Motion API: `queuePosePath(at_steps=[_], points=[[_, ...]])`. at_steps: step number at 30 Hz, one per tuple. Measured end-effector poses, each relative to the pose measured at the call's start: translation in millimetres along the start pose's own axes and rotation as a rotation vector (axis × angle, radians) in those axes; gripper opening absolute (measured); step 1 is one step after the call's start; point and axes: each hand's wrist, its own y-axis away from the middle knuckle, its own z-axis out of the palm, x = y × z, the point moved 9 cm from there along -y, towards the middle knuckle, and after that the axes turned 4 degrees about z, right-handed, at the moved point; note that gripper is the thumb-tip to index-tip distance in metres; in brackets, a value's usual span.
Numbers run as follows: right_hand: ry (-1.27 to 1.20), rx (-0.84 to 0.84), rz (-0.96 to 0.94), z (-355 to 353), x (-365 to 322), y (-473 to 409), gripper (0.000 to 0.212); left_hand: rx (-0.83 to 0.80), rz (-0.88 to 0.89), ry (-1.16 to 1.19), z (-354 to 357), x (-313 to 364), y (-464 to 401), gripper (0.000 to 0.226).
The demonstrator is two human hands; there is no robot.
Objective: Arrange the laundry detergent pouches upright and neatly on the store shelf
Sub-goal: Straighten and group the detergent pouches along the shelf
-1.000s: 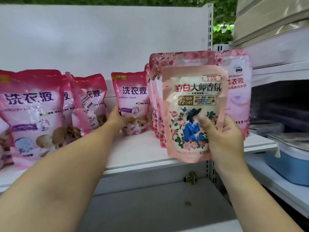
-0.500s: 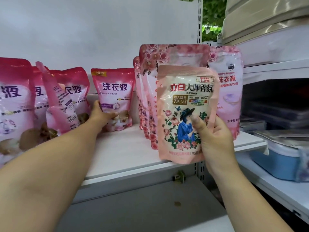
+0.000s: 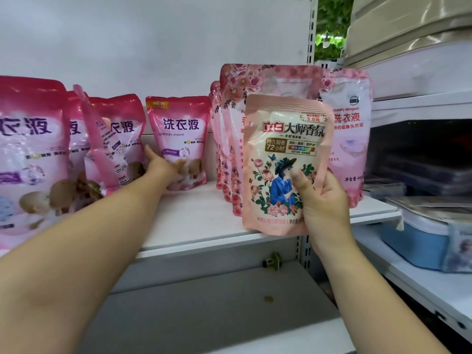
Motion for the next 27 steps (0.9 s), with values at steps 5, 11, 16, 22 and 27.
queuePosePath(at_steps=[5,11,16,22,27], points=[[0.015,0.014,0.018,-0.3,-5.4,4.7,0.025,-0.121,-0.017,0.108,-23.5,21.1,52.8,0.067],[-0.162,-0.057,0.048,37.9,-19.7,14.6,0.006,-0.453,-0.035,0.343,-58.1,18.0,149.0,0.04],[-0.22,-0.244,0.13,127.0,-15.1,25.6,0.01,-0.461,0.119,0.297,-103.5,29.7,185.8,0.031],[-0.185,-0.456,0.214,234.7,-1.8,46.7,0.021,-0.041,0.228,0.189,-187.3,31.9,168.3,0.038],[-0.008,-0.44,0.18,256.2,17.4,16.1,0.036,0.215,0.219,0.091,-247.7,2.9,156.8,0.024]])
